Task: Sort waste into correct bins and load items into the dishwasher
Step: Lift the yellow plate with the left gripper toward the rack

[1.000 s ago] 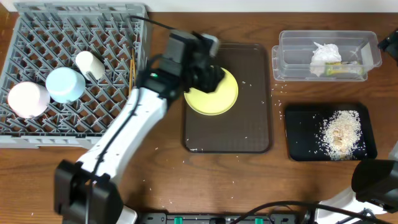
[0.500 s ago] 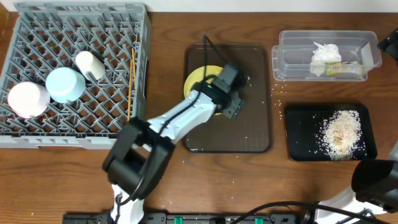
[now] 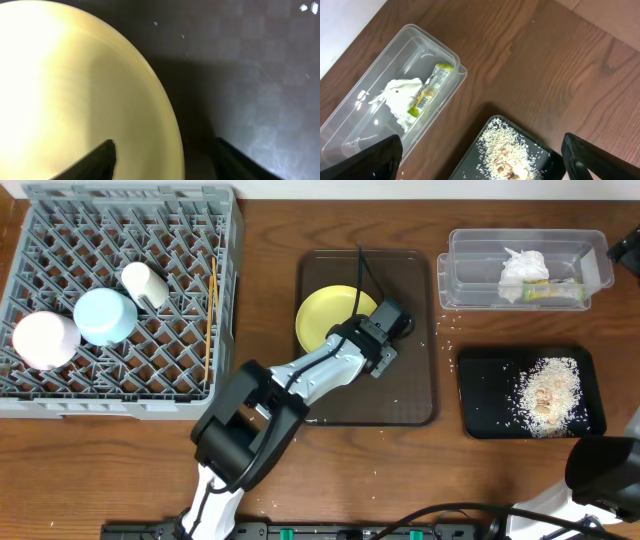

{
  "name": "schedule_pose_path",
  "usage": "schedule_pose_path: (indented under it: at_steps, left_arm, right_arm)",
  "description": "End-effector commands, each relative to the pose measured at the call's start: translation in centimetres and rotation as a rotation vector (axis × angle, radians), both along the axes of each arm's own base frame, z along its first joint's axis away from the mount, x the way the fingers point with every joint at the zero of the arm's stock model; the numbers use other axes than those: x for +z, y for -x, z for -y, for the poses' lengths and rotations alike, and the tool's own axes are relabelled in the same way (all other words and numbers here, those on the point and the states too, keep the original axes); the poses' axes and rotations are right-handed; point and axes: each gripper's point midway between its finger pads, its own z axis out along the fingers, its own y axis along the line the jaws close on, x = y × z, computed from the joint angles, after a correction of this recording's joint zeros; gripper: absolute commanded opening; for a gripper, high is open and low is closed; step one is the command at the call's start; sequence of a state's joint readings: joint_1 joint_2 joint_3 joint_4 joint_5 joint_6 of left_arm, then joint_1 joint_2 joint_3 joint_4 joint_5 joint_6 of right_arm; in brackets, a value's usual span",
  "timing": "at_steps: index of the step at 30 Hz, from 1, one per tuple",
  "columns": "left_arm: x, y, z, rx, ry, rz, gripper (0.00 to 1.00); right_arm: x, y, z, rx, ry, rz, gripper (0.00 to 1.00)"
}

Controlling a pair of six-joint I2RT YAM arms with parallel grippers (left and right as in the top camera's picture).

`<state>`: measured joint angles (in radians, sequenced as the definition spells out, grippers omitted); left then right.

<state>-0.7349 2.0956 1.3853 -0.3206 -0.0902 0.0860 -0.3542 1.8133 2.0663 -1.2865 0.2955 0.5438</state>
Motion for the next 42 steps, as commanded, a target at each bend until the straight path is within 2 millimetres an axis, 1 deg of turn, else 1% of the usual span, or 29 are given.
schedule_pose_path:
  at_steps: [1,2,3,8,10,13,15,19,22,24,26,28,33,38,42]
  left_arm:
    - [-3.3,0.1,-1.6,0.012,-0.102,-0.021,0.51]
    - [-3.4,0.1,-1.6,0.013,-0.102,-0.022,0.42]
    - [-3.4,0.1,-1.6,0.013,-0.102,-0.022,0.37]
    - [-3.3,0.0,-1.5,0.013,-0.096,-0.015,0.19]
    - [-3.2,-0.1,-1.4,0.013,-0.092,-0.01,0.08]
    - [-3.1,-0.3,-1.2,0.003,-0.09,-0.002,0.07]
    - [-3.1,-0.1,-1.1,-0.038,-0.114,0.008,0.07]
    - [-2.4,-0.4,-1.6,-0.095,-0.262,0.112,0.08]
    - [-2.0,0.0,-0.8,-0.152,-0.318,0.156,0.08]
    - [-1.8,0.3,-0.2,-0.161,-0.326,0.177,0.07]
    - [-1.4,0.2,0.0,-0.155,-0.343,0.207,0.08]
    - [-0.9,-0.2,-0.2,-0.136,-0.372,0.249,0.07]
    - [0.5,-1.4,-1.6,-0.068,-0.458,0.34,0.07]
    - [1.3,-2.0,-2.5,-0.03,-0.51,0.384,0.07]
    - [1.9,-2.0,-2.5,-0.026,-0.504,0.393,0.07]
  right_arm:
    - [-0.2,0.1,0.2,0.001,0.009,-0.014,0.99]
    - [-0.2,0.1,0.2,0.001,0.01,-0.014,0.99]
    - [-0.2,0.1,0.2,0.001,0.01,-0.014,0.99]
    - [-0.2,0.1,0.2,0.001,0.01,-0.014,0.99]
    - [-0.2,0.1,0.2,0.001,0.01,-0.014,0.99]
    - [-0.2,0.1,0.2,0.001,0.01,-0.014,0.99]
    - [-0.2,0.1,0.2,0.001,0.01,-0.014,0.99]
    - [-0.2,0.1,0.2,0.001,0.01,-0.014,0.99]
    - [-0.2,0.1,0.2,0.001,0.009,-0.014,0.99]
    - [-0.2,0.1,0.2,0.001,0.01,-0.014,0.99]
    - [-0.2,0.1,0.2,0.001,0.01,-0.014,0.99]
    - [-0.2,0.1,0.2,0.001,0.01,-0.014,0.99]
    - [-0.2,0.1,0.2,0.001,0.01,-0.014,0.99]
    - [-0.2,0.1,0.2,0.001,0.01,-0.014,0.99]
    - [-0.2,0.1,0.2,0.001,0.009,-0.014,0.99]
